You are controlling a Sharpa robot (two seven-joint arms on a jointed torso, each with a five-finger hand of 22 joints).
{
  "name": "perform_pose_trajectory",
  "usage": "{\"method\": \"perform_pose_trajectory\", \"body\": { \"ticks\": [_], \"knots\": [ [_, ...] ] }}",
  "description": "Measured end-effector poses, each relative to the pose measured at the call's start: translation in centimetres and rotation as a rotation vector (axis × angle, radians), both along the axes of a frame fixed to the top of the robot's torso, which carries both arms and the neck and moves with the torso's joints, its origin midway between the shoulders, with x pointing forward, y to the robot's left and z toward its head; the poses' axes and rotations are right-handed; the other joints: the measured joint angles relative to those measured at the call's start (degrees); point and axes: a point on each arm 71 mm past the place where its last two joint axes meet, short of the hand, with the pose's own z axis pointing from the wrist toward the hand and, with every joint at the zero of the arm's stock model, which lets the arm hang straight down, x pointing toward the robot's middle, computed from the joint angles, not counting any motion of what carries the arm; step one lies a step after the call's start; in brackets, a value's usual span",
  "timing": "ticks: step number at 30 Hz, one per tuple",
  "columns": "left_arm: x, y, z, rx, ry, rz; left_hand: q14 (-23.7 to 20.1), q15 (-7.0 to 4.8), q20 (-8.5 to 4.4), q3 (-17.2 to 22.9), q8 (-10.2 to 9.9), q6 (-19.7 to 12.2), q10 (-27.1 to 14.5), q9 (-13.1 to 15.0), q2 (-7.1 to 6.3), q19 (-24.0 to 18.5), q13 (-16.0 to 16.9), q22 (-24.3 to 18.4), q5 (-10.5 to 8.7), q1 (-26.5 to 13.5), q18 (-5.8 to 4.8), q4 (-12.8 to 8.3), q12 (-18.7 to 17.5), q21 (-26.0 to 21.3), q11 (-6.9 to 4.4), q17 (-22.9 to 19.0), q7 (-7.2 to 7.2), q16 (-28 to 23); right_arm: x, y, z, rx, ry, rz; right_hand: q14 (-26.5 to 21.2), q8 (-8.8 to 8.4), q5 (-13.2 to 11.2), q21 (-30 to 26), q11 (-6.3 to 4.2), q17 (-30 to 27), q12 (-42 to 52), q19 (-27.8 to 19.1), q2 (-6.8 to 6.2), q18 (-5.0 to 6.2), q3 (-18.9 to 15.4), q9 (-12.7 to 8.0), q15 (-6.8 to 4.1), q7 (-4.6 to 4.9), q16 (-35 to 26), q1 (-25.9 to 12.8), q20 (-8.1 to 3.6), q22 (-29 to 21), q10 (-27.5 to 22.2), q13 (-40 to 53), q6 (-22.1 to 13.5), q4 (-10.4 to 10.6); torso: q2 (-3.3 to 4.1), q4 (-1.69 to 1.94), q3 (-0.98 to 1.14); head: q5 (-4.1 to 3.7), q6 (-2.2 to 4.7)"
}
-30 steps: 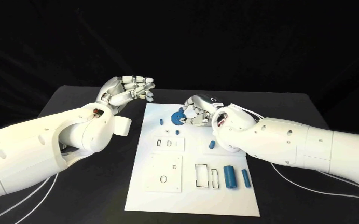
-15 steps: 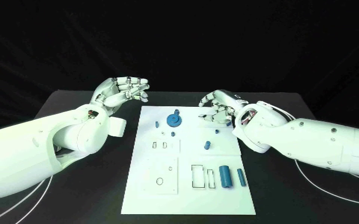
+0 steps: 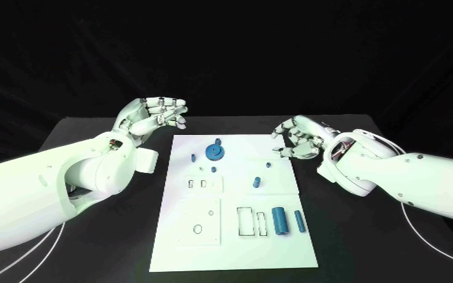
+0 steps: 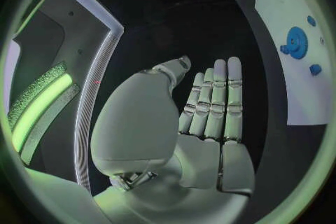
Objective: Assemble the parts on the task board
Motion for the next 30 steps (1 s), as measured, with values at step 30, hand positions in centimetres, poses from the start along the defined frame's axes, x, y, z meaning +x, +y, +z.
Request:
{"method": "perform_pose_trajectory", "body": {
  "ticks": [30],
  "knots": [
    [0.1, 0.0, -0.2, 0.000, 0.004, -0.006, -0.21, -0.20, 0.00, 0.16, 0.00, 0.00, 0.00, 0.04, 0.00, 0.00, 0.05, 0.18, 0.00, 0.00, 0.00, -0.16, 0.00, 0.27, 0.00, -0.01, 0.00, 0.00, 2.6, -3.7, -3.3, -0.105, 0.057, -0.069, 0.00, -1.32, 0.13, 0.00, 0.00, -0.01, 0.00, 0.00, -1.51, 0.00, 1.66, -0.56, 0.00, 0.27, -0.05, 1.51, 0.00, 0.03, 0.00, -0.01, -0.70, -1.66, 0.10, 0.03, -0.05, 0.35, -0.29]
  ]
}}
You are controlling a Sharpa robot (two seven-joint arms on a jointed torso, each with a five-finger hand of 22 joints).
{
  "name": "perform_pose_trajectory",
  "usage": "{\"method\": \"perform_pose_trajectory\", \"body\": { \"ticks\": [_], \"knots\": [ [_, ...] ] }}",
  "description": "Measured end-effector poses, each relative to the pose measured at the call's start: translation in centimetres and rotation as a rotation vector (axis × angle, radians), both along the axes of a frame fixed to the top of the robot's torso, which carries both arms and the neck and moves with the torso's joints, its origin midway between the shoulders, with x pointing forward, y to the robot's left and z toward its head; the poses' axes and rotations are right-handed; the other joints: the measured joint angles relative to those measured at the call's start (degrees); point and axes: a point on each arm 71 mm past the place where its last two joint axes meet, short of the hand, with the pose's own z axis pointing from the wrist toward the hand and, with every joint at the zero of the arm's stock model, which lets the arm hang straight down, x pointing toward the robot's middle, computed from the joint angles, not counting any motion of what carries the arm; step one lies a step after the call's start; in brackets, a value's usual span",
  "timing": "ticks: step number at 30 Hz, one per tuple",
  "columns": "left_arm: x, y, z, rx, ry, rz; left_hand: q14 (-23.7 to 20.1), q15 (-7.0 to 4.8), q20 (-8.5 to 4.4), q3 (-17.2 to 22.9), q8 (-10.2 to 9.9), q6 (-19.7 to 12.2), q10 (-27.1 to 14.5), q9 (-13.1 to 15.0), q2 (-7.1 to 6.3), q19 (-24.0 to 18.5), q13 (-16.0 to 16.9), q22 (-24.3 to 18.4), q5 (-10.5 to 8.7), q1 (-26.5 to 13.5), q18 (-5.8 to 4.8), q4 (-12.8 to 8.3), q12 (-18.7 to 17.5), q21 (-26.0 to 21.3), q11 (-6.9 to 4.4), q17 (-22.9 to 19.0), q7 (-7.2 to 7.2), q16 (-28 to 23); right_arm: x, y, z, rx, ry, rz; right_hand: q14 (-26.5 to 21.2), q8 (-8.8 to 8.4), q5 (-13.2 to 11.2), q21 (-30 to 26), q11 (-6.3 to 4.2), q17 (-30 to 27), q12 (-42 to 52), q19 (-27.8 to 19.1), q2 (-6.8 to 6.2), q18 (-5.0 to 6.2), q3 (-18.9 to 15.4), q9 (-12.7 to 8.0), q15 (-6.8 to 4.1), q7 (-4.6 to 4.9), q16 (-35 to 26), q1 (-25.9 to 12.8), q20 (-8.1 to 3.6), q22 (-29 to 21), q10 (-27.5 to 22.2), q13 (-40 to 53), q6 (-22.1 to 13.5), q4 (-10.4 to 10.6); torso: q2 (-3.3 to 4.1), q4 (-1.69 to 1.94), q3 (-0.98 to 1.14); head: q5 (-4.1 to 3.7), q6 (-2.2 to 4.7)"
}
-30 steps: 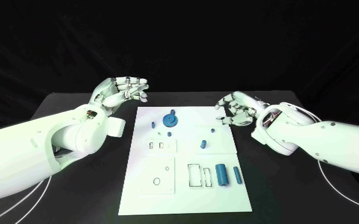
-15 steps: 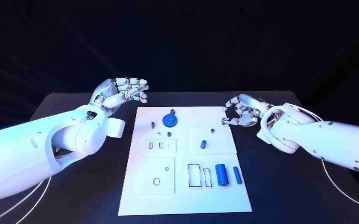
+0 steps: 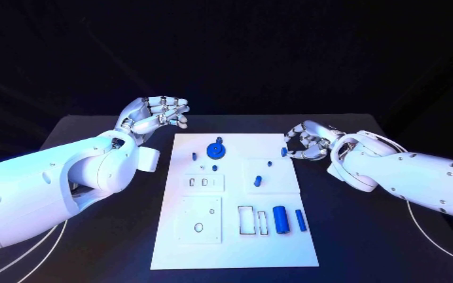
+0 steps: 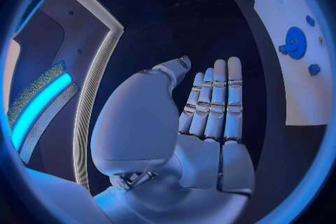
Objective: Assemble the parts on the task board
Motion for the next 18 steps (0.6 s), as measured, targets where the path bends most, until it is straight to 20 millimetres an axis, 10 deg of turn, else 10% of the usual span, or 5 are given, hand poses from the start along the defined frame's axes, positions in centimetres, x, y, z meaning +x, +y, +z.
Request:
{"method": "perform_pose_trajectory", "body": {
  "ticks": [18],
  "knots": [
    [0.1, 0.1, 0.0, 0.001, 0.001, 0.001, 0.00, 0.00, 0.21, 0.00, 0.00, 0.00, 0.00, -0.01, 0.00, -0.21, -0.01, 0.13, 0.00, 0.00, 0.00, 0.00, 0.00, 0.36, 0.00, 0.00, 0.00, 0.23, 0.3, 0.8, -1.3, -0.010, 0.026, 0.019, 0.00, 0.00, 0.23, 0.00, 0.21, 0.04, 0.46, 0.00, -0.21, 0.00, 0.70, 0.01, 0.00, 0.06, 0.00, 0.21, 0.00, -0.01, 0.20, 0.00, 0.36, -0.09, -0.02, 0.09, 0.03, 0.66, -1.16]
  ]
}}
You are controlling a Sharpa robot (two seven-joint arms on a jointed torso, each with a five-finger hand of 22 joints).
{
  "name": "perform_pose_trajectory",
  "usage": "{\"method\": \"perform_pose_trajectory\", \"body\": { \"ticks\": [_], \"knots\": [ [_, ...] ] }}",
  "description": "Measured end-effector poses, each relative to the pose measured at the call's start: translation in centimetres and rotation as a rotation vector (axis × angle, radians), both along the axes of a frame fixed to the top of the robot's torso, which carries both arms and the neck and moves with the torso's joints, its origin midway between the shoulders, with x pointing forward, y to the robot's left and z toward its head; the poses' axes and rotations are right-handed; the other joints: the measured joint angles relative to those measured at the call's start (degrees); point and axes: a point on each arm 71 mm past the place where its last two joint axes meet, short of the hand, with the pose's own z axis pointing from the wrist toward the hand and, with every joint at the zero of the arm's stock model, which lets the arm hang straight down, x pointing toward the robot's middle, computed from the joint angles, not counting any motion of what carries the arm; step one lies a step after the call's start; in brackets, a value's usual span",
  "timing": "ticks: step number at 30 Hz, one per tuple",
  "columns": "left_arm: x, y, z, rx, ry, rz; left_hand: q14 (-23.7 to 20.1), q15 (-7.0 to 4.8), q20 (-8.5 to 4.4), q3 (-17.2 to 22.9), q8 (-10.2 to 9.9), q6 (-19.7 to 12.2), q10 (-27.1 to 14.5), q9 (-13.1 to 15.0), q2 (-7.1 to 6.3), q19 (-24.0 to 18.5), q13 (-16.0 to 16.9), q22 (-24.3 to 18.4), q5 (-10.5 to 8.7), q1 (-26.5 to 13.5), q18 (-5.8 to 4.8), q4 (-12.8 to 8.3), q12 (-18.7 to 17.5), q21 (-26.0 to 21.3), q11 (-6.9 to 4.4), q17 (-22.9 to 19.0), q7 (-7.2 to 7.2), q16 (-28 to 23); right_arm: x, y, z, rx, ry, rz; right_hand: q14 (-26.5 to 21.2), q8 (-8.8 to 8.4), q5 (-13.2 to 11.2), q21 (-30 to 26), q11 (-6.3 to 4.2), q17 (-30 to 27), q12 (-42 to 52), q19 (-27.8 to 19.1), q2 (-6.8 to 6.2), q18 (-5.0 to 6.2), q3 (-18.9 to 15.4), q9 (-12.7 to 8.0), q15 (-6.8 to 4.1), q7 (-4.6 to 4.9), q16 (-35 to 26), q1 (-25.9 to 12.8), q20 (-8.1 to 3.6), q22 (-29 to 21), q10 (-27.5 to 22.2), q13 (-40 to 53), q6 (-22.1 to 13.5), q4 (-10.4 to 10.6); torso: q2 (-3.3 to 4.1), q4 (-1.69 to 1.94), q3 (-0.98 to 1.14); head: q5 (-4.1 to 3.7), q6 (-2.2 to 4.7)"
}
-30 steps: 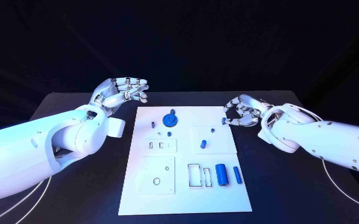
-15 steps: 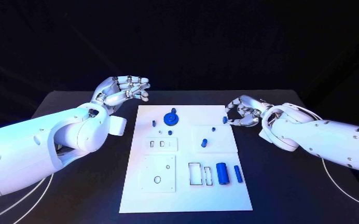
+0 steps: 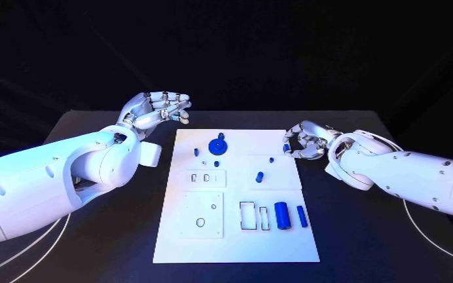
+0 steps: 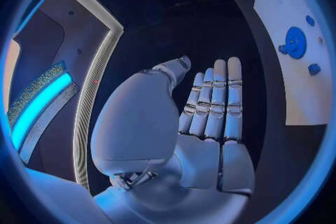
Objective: Assemble the parts on the task board
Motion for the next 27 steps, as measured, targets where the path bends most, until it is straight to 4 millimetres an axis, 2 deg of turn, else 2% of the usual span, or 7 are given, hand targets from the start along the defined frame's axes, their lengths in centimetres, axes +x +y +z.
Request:
{"method": "perform_pose_trajectory", "body": {
  "ticks": [2, 10, 27],
  "knots": [
    [0.01, 0.02, -0.01, 0.000, 0.000, 0.001, 0.00, 0.00, -0.21, 0.19, 0.00, 0.00, 0.00, 0.05, 0.00, -0.21, 0.00, 0.06, 0.00, 0.00, 0.00, -0.19, 0.00, 0.00, 0.00, 0.00, 0.00, 0.00, 0.02, 0.06, -0.03, 0.001, 0.000, 0.001, 0.00, 0.00, 0.00, 0.00, 0.00, 0.00, 0.00, 0.00, 0.00, 0.00, 0.20, 0.03, 0.00, 0.11, 0.00, 0.00, 0.00, 0.00, 0.00, 0.00, 0.23, 0.20, 0.00, 0.01, 0.01, 0.15, -0.10],
    [0.02, 0.04, -0.02, 0.001, 0.001, 0.001, 0.00, 0.00, -0.21, 0.19, 0.27, 0.00, 0.00, 0.05, 0.00, -0.21, 0.00, 0.12, 0.00, 0.00, 0.00, -0.19, 0.00, 0.00, 0.00, 0.00, 0.00, 0.00, 0.10, 0.26, -0.17, 0.002, 0.002, 0.002, 0.00, 0.44, 0.00, 0.00, -0.32, -0.01, 0.22, 0.00, 0.31, 0.00, 1.49, 0.18, 0.00, -0.49, 0.00, -0.31, 0.00, -0.01, 0.32, 0.00, 1.87, 0.08, -0.05, -0.10, 0.01, 0.37, -0.44],
    [0.04, 0.15, -0.04, 0.002, 0.002, 0.004, 0.00, 0.00, -0.21, 0.40, 0.27, 0.00, 0.00, 0.10, 0.00, -0.21, -0.01, 0.25, 0.00, 0.00, 0.00, -0.40, 0.00, 0.44, 0.00, 0.00, 0.00, 0.00, 0.27, 0.12, -0.27, -0.003, 0.001, -0.003, 0.00, 0.67, 0.00, 0.00, -0.53, -0.02, 0.45, 0.00, 0.54, 0.00, 2.39, 0.22, 0.00, -0.59, 0.00, -0.54, 0.00, -0.02, 0.52, 0.00, 2.85, -0.14, -0.10, -0.10, 0.01, 0.10, -0.09]
  ]
}}
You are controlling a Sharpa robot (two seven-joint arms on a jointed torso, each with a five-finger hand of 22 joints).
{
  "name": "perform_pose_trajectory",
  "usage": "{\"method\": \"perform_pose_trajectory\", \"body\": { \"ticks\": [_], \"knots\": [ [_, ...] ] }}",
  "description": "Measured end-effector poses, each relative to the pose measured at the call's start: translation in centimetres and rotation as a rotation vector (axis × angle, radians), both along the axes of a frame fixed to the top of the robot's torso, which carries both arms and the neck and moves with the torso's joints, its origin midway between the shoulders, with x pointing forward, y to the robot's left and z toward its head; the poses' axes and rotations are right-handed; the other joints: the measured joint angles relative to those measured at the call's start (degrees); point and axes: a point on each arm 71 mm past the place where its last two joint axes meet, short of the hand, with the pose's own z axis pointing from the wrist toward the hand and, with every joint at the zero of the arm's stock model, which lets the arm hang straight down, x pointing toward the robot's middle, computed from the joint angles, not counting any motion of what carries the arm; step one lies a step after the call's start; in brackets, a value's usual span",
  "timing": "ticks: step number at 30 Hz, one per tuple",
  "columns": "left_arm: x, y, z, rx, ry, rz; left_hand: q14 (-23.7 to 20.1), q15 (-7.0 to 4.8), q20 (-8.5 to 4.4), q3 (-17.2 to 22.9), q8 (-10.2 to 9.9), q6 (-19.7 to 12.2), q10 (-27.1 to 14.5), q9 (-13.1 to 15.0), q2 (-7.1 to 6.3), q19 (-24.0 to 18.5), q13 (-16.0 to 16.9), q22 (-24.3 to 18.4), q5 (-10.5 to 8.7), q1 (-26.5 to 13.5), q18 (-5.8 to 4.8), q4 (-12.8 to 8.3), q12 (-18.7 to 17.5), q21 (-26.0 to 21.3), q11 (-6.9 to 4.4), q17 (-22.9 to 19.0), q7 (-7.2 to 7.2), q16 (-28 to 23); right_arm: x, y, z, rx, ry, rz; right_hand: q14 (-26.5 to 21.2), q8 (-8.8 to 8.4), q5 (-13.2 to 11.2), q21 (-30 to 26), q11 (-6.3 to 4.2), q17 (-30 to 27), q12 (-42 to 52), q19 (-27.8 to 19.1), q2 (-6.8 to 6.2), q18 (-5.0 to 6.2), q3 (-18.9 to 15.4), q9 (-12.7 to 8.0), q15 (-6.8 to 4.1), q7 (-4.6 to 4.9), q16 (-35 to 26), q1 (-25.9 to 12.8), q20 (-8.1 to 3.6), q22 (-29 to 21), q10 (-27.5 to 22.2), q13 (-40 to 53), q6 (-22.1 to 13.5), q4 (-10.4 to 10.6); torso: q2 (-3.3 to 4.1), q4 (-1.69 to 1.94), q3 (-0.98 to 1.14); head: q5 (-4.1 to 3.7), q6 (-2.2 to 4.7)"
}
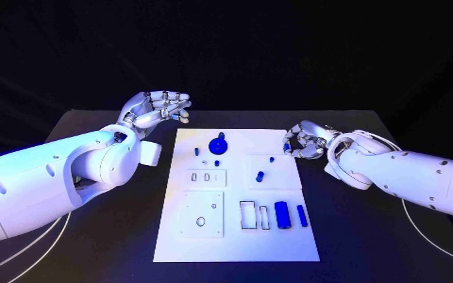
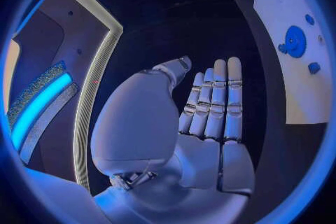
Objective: Assemble the parts on the task board
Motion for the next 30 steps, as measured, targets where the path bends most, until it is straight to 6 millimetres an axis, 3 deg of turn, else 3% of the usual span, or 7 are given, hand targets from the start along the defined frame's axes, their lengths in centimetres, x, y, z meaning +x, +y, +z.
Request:
{"method": "perform_pose_trajectory", "body": {
  "ticks": [6, 13, 15, 17, 26, 30],
  "knots": [
    [0.00, 0.04, -0.01, 0.000, 0.000, 0.001, 0.00, 0.00, 0.00, 0.00, 0.00, 0.00, 0.00, 0.00, 0.00, 0.00, 0.00, 0.00, 0.00, 0.00, 0.00, 0.00, 0.00, 0.00, 0.00, 0.00, 0.00, 0.00, 0.04, -0.02, -0.04, -0.001, 0.000, -0.001, -0.20, 0.90, -0.29, 0.00, -0.20, 0.00, 0.44, 0.00, 0.45, 0.00, 1.60, 0.22, -0.24, -0.66, 0.00, -0.45, 0.00, 0.00, 0.20, 0.00, 1.62, -0.17, 0.02, 0.03, 0.01, -0.06, 0.06],
    [0.01, 0.06, -0.01, 0.001, 0.001, 0.001, 0.00, 0.00, 0.00, 0.00, 0.00, 0.00, 0.00, -0.01, 0.00, 0.00, -0.01, -0.01, 0.00, 0.00, 0.00, 0.00, 0.00, 0.00, 0.00, 0.00, 0.00, 0.00, 0.10, 0.01, -0.01, -0.002, 0.000, -0.004, -0.24, 2.68, -0.95, 0.00, -1.14, -0.01, 0.81, 0.02, 1.29, 0.00, 4.23, 0.71, -1.32, -1.72, 0.00, -1.27, -1.06, 0.05, 0.29, 0.00, 4.37, -1.25, 0.04, 0.03, 0.01, -0.14, -0.06],
    [0.01, 0.07, -0.01, 0.001, 0.001, 0.001, 0.00, 0.00, 0.00, 0.00, 0.00, 0.00, 0.00, -0.01, 0.00, 0.00, -0.01, -0.01, 0.00, 0.00, 0.00, 0.00, 0.00, 0.00, 0.00, 0.00, 0.00, 0.00, 0.12, -0.01, 0.03, -0.003, -0.003, -0.006, -0.08, 3.08, -3.98, 0.00, -1.59, -0.01, 1.04, -0.04, 1.46, -0.01, 5.23, 1.00, -1.59, -2.04, 0.00, -1.43, -1.12, 0.05, 0.26, 0.00, 4.70, -1.64, 0.04, 0.03, 0.02, -0.14, -0.08],
    [0.01, 0.10, -0.02, 0.001, 0.001, 0.002, 0.00, 0.00, 0.00, 0.00, 0.00, 0.00, 0.00, -0.01, 0.00, 0.00, -0.01, -0.01, 0.00, 0.00, 0.00, 0.00, 0.00, 0.00, 0.00, 0.00, 0.00, 0.00, 0.13, -0.03, 0.05, -0.004, -0.005, -0.008, -0.08, 3.26, -4.48, 0.00, -1.64, -0.01, 1.04, -0.18, 1.62, 0.00, 5.44, 1.10, -1.59, -2.15, 0.00, -1.28, -1.26, 0.04, 0.20, 0.00, 4.81, -1.82, 0.05, 0.03, 0.03, -0.13, -0.08],
    [0.07, 0.27, -0.04, 0.003, 0.002, 0.006, 0.00, 0.00, 0.00, 0.00, 0.00, 0.00, 0.00, -0.01, 0.00, 0.00, -0.01, 0.13, 0.00, 0.00, 0.00, 0.00, 0.00, 0.00, 0.00, 0.00, 0.00, 0.00, -0.09, 0.44, 0.19, 0.007, -0.031, -0.017, -0.09, 3.26, -4.46, 0.00, -1.64, -0.02, 1.04, 0.01, 2.19, 0.00, 6.62, 1.23, -1.57, -2.20, 0.00, -1.73, -1.45, 0.04, 0.20, 0.00, 4.84, -2.09, 0.05, 0.03, 0.06, -0.10, 0.05],
    [0.12, 0.35, -0.06, 0.004, 0.002, 0.009, 0.00, 0.00, 0.01, 0.00, 0.00, 0.00, 0.00, 0.05, 0.00, -0.41, -0.01, 0.26, -0.26, 0.00, 0.00, 0.00, 0.00, 0.32, 0.00, 0.00, 0.00, 0.00, -0.40, 0.95, 0.56, 0.021, -0.045, -0.020, -0.10, 3.27, -2.35, 0.00, -1.64, -0.02, 0.41, 0.01, 2.42, 0.00, 8.26, 1.24, -1.57, -2.23, 0.00, -1.97, -1.45, 0.03, 0.20, 0.00, 4.76, -2.83, 0.01, 0.03, 0.04, -0.07, 0.02]
  ]
}}
